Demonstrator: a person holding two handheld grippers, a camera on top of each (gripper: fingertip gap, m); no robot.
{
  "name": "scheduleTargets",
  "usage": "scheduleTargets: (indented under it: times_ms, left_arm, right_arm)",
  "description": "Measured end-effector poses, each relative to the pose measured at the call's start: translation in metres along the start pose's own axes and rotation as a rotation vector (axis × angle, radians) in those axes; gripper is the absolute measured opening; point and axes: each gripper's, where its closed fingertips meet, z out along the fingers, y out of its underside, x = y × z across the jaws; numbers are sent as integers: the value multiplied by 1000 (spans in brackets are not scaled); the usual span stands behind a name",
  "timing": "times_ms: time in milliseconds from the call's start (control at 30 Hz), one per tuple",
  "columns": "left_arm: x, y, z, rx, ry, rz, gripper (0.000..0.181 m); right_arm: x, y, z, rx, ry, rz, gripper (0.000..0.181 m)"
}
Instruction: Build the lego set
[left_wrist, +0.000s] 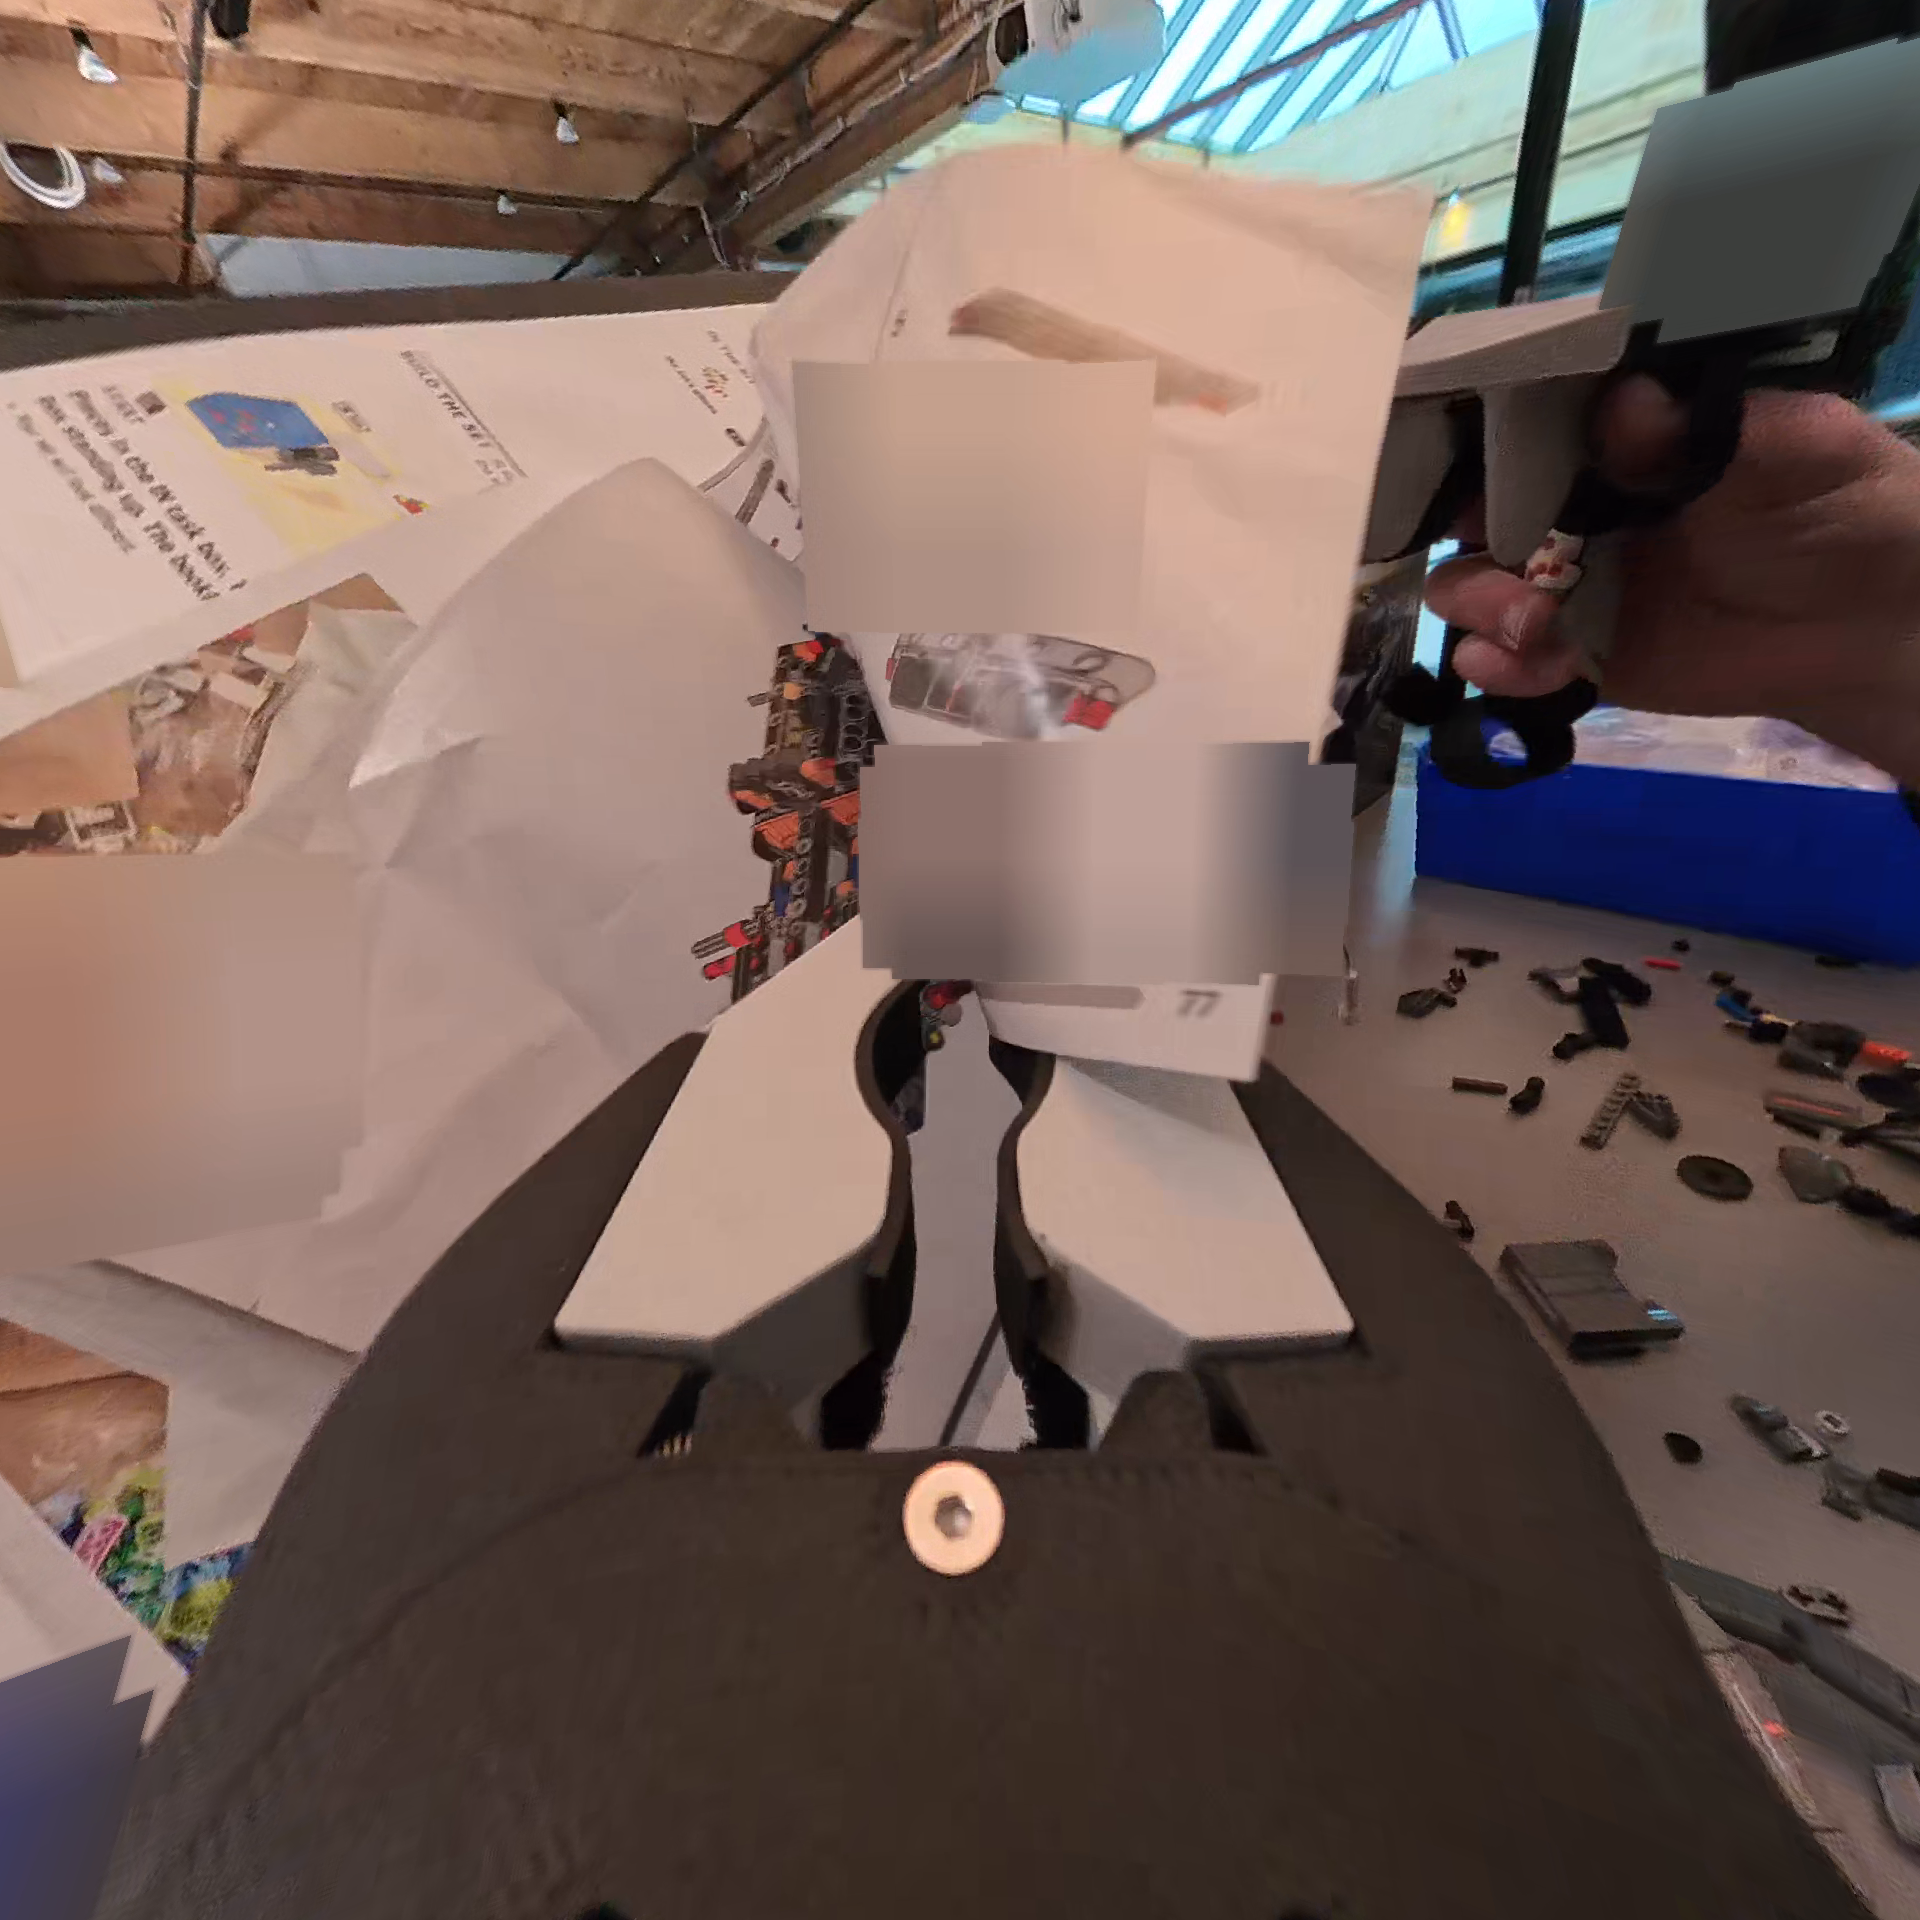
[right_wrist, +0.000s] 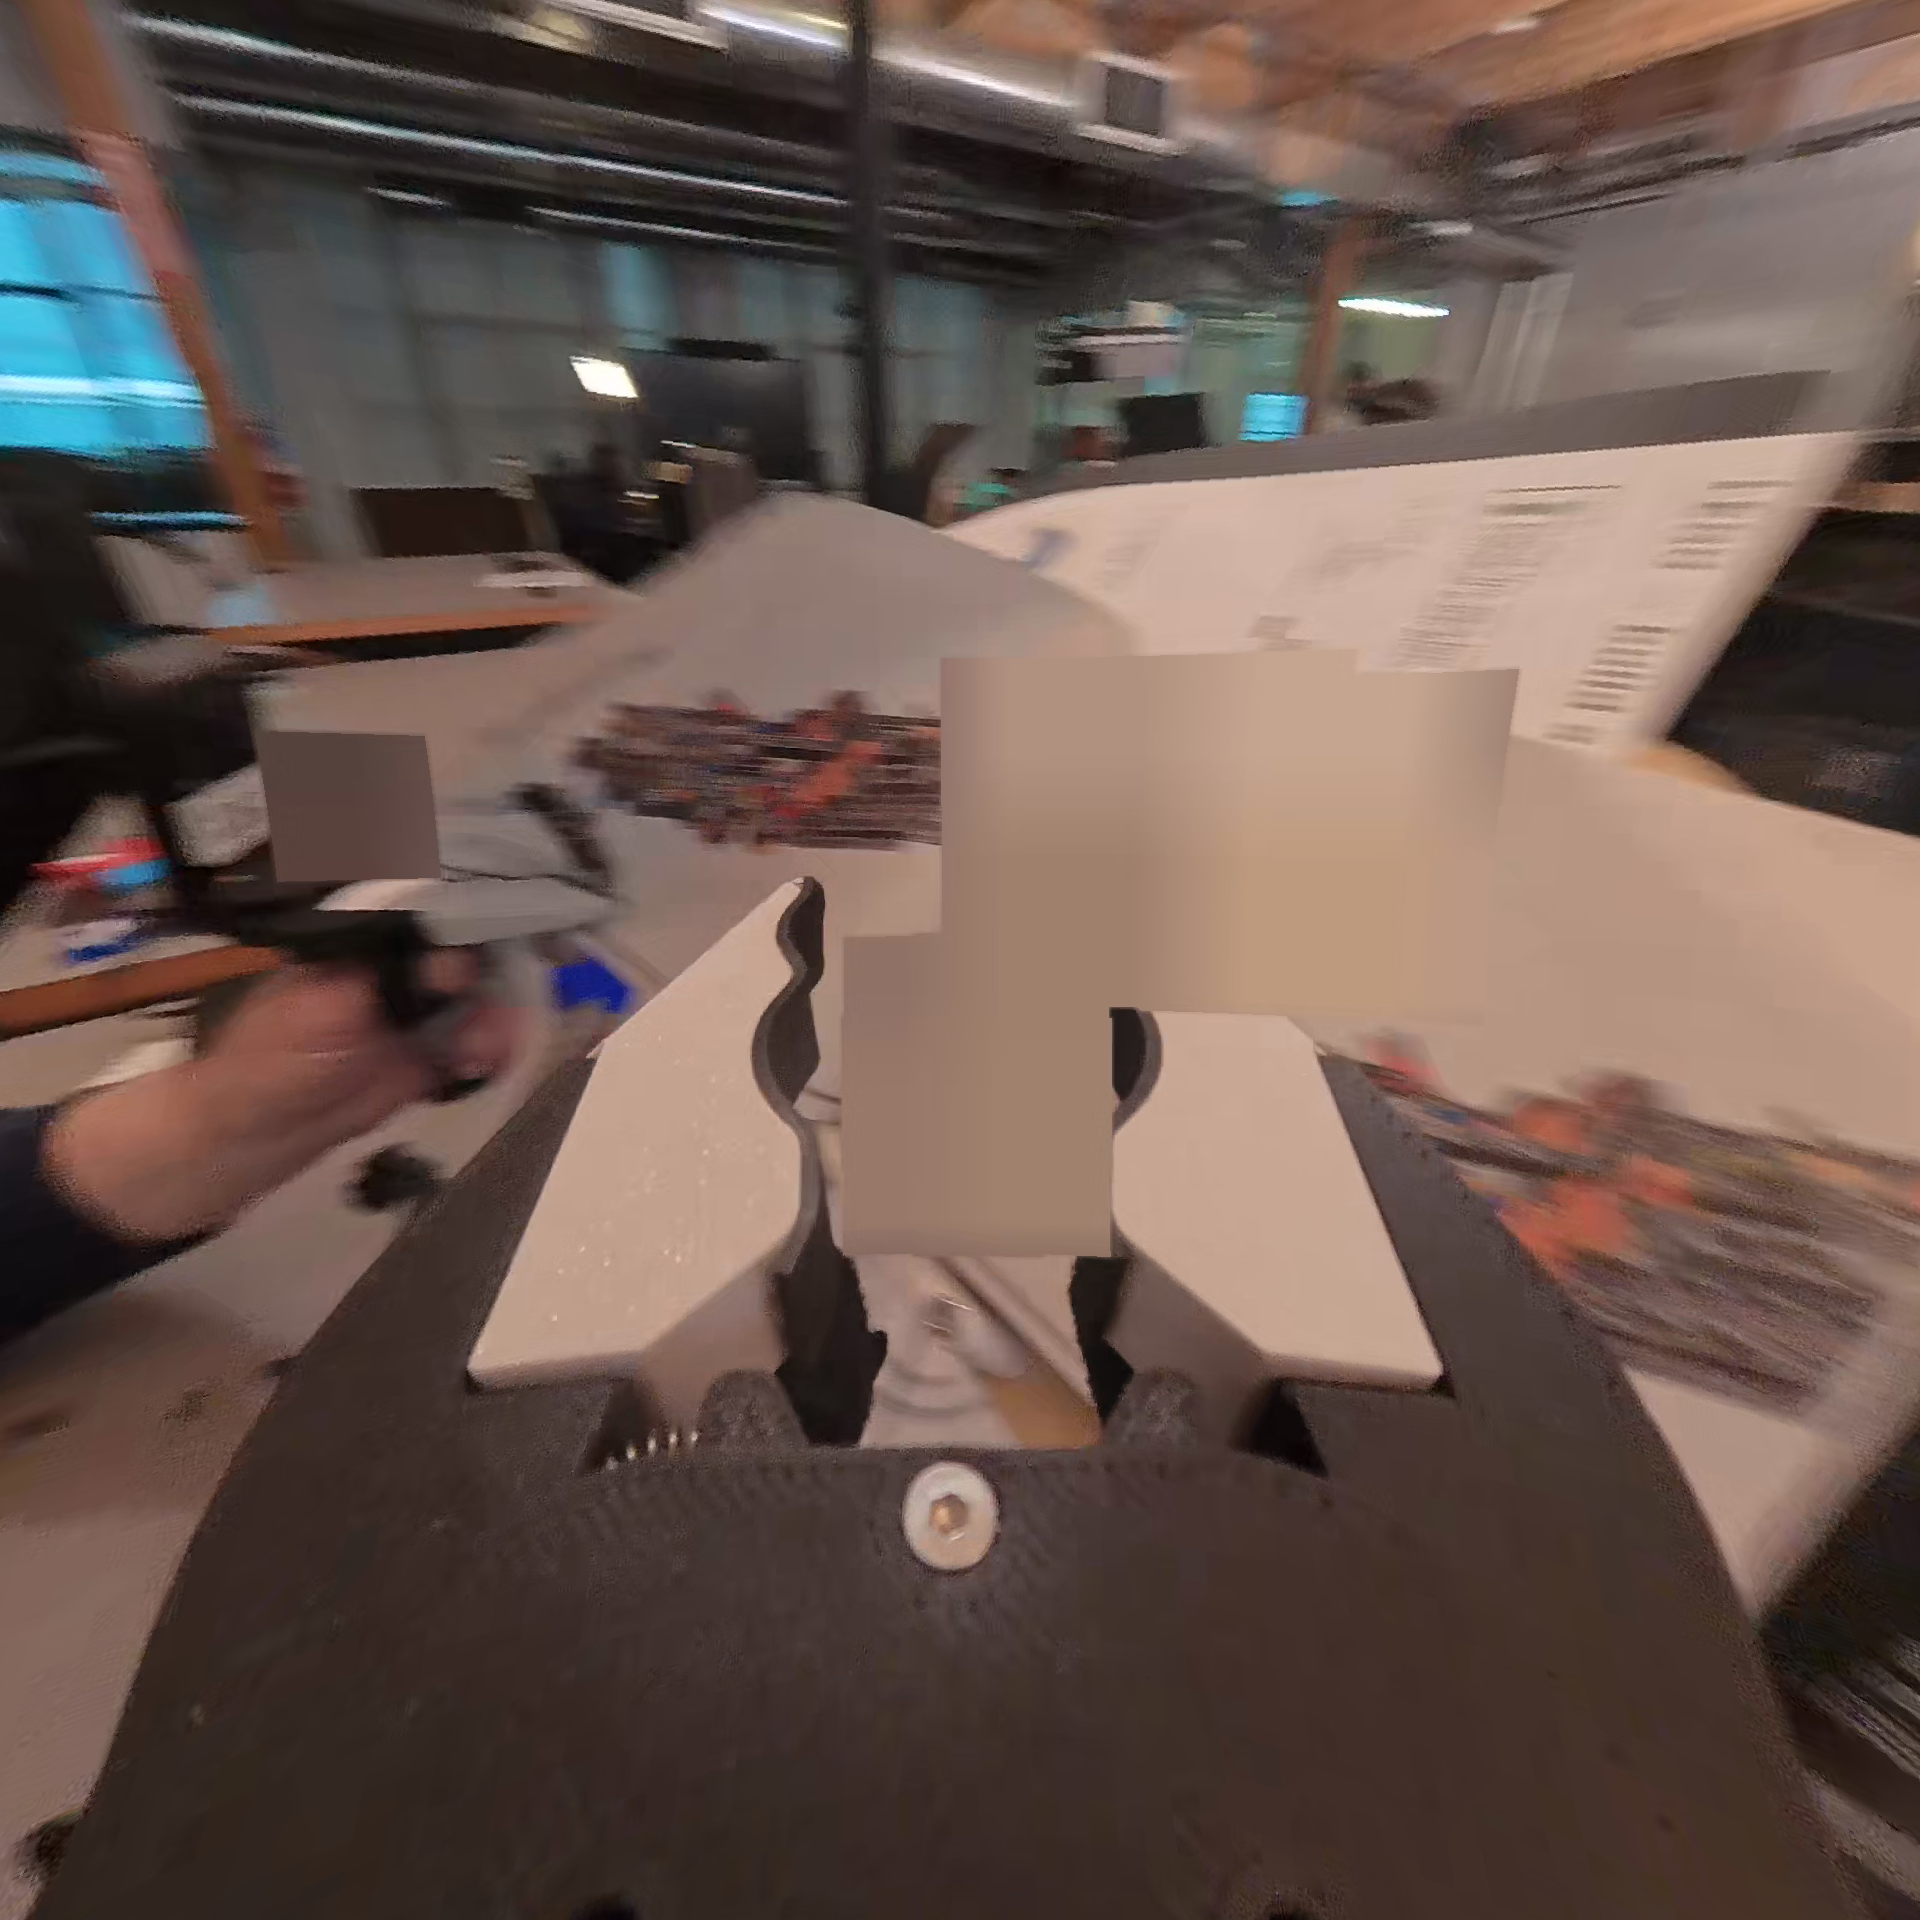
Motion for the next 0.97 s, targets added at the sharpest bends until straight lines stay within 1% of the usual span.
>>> scheduleTargets:
  times_ms: [33,100,133,200,233,333,433,600,700,967]
  left_arm:
    - [-5,2,-1,1,-8,-23,3]
    - [-12,6,-2,11,9,-71,8]
    - [-16,9,-3,7,16,-101,9]
    - [-27,14,-6,26,11,-161,9]
    - [-32,16,-8,38,14,-188,8]
    - [-46,25,-13,36,25,-249,1]
    - [-58,28,-19,54,38,-287,0]
    - [-65,32,-24,24,49,-261,0]
    - [-65,34,-26,17,73,-247,0]
    - [-77,45,-30,-24,66,-254,0]
  right_arm:
    - [24,1,-9,-10,91,-17,54]
    - [66,10,-27,-56,245,-75,67]
    - [84,18,-34,-91,313,-106,67]
    - [110,36,-44,-157,396,-133,71]
    - [116,45,-45,-182,405,-123,75]
    - [123,60,-42,-218,411,-111,77]
    - [124,70,-40,-262,433,-166,75]
    - [124,73,-38,-300,458,-244,70]
    - [123,73,-37,-298,458,-249,68]
    - [121,75,-35,-292,443,-255,60]
